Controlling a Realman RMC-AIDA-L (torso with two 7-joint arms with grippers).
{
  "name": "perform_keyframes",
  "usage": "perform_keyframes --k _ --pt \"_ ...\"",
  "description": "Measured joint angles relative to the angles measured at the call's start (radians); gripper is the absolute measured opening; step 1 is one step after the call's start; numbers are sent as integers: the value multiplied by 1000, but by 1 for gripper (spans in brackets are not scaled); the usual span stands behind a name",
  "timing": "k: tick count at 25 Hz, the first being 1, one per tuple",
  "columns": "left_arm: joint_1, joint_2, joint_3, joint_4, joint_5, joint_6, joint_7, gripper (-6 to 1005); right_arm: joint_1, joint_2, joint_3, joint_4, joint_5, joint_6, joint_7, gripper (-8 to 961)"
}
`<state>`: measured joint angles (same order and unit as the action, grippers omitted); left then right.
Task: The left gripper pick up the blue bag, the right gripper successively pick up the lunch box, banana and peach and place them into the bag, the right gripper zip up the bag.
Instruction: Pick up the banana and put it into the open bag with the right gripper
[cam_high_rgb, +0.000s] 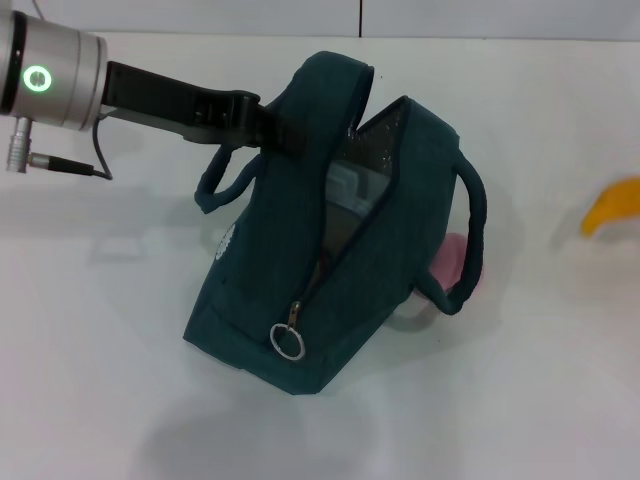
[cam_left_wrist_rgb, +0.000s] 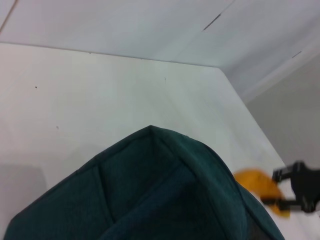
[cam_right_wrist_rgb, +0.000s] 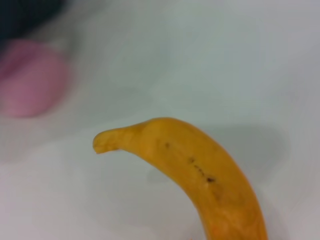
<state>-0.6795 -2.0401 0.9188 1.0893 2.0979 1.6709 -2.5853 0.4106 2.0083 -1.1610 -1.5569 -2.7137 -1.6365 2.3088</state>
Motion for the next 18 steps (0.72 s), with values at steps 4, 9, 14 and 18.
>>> perform_keyframes --k 4,9,14,18 --pt "-6 1 0 2 -18 8 -21 56 -46 4 2 -84 -42 230 -47 428" --pt "-15 3 0 3 -38 16 -31 57 -55 8 -44 -87 13 478 -142 429" --pt "-21 2 0 -3 -39 17 -33 57 -27 8 -113 -75 150 603 -300 430" --pt "-30 -1 0 -4 -39 16 -33 57 47 4 -90 -74 247 460 -347 430"
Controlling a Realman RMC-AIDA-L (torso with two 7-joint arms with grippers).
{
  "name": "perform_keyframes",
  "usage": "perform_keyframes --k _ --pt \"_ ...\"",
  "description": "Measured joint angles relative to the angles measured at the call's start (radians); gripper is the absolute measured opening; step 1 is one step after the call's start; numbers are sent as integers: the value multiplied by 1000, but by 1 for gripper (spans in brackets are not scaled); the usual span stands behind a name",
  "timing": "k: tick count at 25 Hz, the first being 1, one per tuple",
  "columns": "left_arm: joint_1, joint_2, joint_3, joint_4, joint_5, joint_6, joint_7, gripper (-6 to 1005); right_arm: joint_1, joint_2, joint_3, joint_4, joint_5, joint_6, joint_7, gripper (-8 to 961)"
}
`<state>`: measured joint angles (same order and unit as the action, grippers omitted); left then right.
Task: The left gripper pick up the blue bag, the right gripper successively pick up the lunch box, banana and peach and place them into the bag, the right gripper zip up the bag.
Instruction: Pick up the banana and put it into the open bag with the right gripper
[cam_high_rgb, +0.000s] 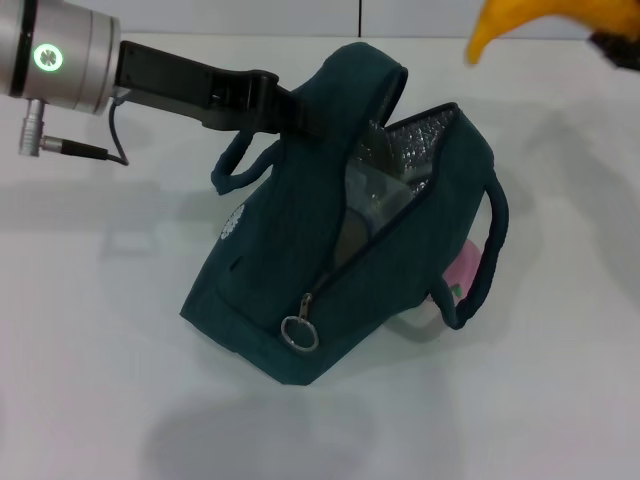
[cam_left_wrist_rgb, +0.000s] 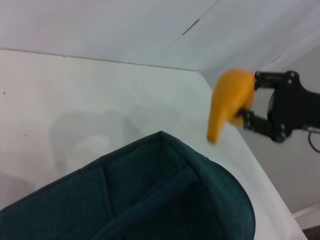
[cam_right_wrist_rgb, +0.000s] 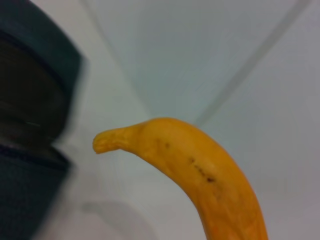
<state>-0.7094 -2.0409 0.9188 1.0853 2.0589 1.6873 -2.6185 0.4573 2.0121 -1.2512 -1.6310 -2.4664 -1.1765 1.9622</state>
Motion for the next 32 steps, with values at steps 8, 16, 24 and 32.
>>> perform_keyframes --k 8,16,24,32 --pt "1 4 0 -2 -1 -4 0 57 125 1 100 -29 28 -358 35 431" --pt "-13 -5 4 -2 0 -2 -2 57 265 -15 208 15 -11 -627 82 433" --pt "-29 -11 9 -4 0 0 -4 57 480 -37 211 199 -109 -738 181 434" --pt "-36 -15 17 -7 0 1 -5 57 632 -6 198 345 -249 -767 221 435"
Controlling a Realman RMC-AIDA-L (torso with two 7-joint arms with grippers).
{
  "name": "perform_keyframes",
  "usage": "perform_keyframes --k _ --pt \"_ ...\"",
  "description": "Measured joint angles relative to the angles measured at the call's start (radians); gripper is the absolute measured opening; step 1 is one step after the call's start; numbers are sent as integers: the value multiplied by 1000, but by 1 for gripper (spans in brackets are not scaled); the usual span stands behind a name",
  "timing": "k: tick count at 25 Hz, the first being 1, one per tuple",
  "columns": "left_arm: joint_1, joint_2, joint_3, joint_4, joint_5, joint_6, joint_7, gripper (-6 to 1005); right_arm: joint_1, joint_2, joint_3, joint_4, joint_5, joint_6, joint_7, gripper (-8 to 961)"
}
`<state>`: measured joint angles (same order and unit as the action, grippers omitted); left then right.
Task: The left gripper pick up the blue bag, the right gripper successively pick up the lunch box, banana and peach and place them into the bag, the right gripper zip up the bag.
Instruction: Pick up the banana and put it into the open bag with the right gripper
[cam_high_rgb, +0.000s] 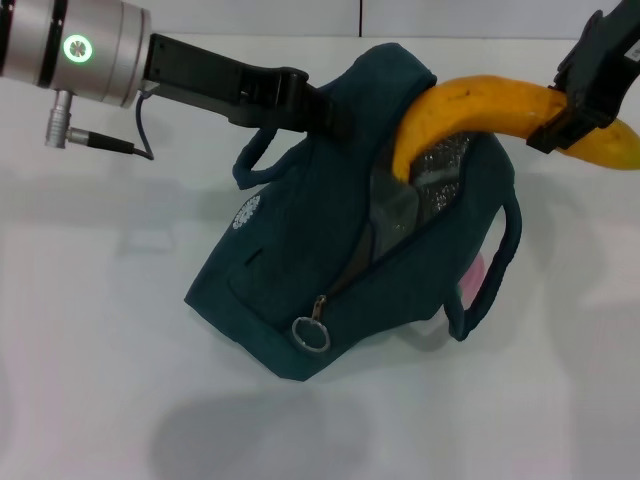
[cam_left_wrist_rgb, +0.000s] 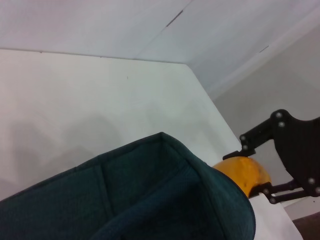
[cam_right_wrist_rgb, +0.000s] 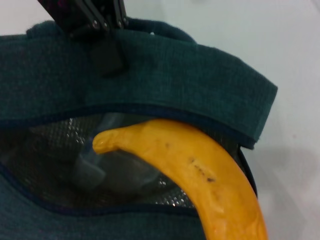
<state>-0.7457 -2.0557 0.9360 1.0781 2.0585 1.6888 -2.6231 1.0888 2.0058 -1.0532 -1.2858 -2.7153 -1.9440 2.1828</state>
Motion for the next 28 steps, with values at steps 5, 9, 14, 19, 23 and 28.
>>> perform_keyframes --k 5,9,14,19,23,28 --pt "-1 0 4 0 0 0 0 57 39 5 -65 51 -81 40 44 436" --pt "-1 -2 6 0 0 0 0 57 42 7 -114 60 -117 104 74 437" --pt "-7 -5 15 0 0 0 0 57 47 8 -184 76 -133 134 102 437" --pt "-14 -7 18 -6 0 0 0 57 52 18 -252 112 -112 132 103 438" --pt "-14 -8 18 -7 0 -1 1 57 55 14 -264 113 -18 115 94 439" --pt "-14 -8 18 -12 5 -1 3 57 68 8 -218 81 27 65 91 440"
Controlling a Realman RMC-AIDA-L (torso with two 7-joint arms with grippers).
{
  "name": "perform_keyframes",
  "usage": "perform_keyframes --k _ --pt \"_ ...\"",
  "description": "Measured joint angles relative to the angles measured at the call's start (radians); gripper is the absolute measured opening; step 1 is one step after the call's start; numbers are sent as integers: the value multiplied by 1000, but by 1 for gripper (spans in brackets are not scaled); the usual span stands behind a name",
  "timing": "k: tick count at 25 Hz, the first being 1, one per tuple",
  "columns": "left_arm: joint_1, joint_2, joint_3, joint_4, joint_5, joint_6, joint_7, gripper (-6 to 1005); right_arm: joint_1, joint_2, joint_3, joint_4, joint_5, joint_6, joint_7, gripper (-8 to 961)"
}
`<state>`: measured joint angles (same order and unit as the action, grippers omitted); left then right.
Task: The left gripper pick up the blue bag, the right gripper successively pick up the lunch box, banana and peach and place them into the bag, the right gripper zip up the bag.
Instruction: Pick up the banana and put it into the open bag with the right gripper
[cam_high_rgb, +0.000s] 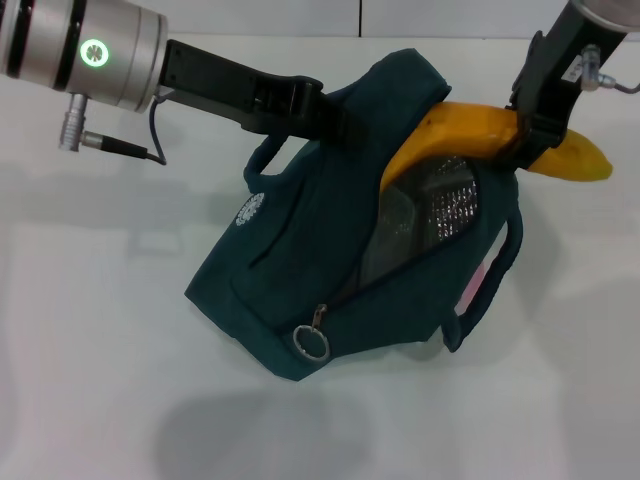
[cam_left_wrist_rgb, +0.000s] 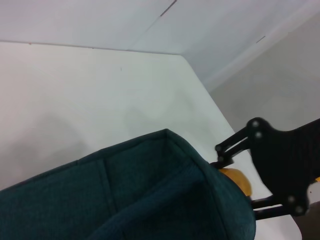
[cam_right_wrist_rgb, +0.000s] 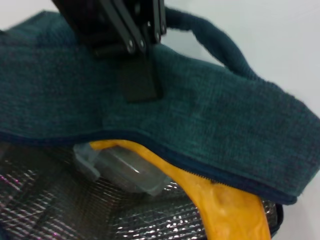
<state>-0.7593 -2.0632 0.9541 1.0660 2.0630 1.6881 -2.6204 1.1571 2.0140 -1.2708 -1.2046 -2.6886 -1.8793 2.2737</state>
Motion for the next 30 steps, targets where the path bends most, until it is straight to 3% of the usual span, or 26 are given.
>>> perform_keyframes --k 6,12,21,30 --pt "-2 1 0 -9 -2 -1 6 57 19 0 30 -3 2 -13 -23 440" --pt "-12 0 0 -11 -3 -2 6 57 19 10 -45 12 65 57 -62 441" --pt "-14 2 -2 -23 -3 -5 8 57 17 10 -62 96 150 88 -80 443" --pt "-14 4 -2 -23 2 -7 8 57 -17 7 -54 126 175 165 -86 444"
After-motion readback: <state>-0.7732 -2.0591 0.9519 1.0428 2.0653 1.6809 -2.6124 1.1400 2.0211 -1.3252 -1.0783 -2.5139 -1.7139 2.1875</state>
